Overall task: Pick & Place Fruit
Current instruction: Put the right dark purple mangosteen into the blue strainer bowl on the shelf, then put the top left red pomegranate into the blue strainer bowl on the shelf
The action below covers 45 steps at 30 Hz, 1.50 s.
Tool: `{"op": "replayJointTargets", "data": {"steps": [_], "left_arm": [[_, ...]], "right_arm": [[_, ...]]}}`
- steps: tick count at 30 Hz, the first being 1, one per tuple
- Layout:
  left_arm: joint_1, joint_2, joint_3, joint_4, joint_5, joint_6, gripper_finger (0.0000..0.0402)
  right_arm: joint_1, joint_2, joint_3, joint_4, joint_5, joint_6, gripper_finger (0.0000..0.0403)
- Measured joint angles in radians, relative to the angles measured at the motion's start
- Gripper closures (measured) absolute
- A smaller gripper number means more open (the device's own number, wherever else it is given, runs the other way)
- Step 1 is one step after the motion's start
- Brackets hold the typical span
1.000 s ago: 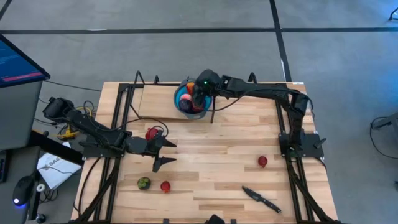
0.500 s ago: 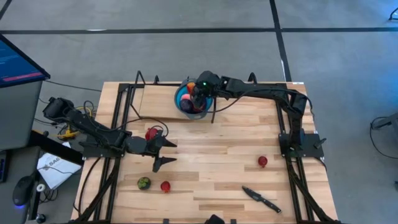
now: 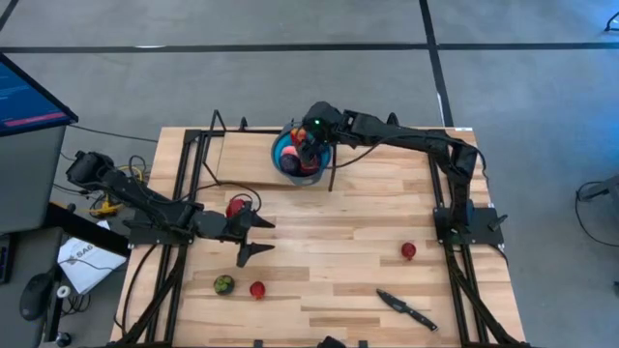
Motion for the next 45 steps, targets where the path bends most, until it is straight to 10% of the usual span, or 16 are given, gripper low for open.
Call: {"op": "replayJointTargets", "data": {"steps": [12, 21, 27, 35, 45], "left_arm": [[-0.058, -0.202, 0.174, -0.575, -0.1, -0.007, 0.0114], [-0.085, -0.132, 0.384, -1.11, -0.034, -0.062, 0.0116], [-0.073, -0.024, 0.407, -1.204, 0.089, -0.072, 0.0117], [0.17, 0.043, 0.378, -1.262, 0.162, -0.476, 0.0117], [0.378, 0.02, 0.297, -1.221, 0.046, -0.574, 0.0117]], "right_arm": [[0.237, -0.013, 0.132, -0.012, 0.106, -0.143, 0.0073], [0.451, -0.013, -0.082, 0.274, 0.105, -0.059, 0.009], [0.543, -0.012, -0.277, 0.559, 0.107, 0.111, 0.0092], [0.609, -0.012, -0.422, 0.782, 0.235, 0.198, 0.0092], [0.616, -0.012, -0.43, 0.791, 0.238, 0.156, 0.0092]]}}
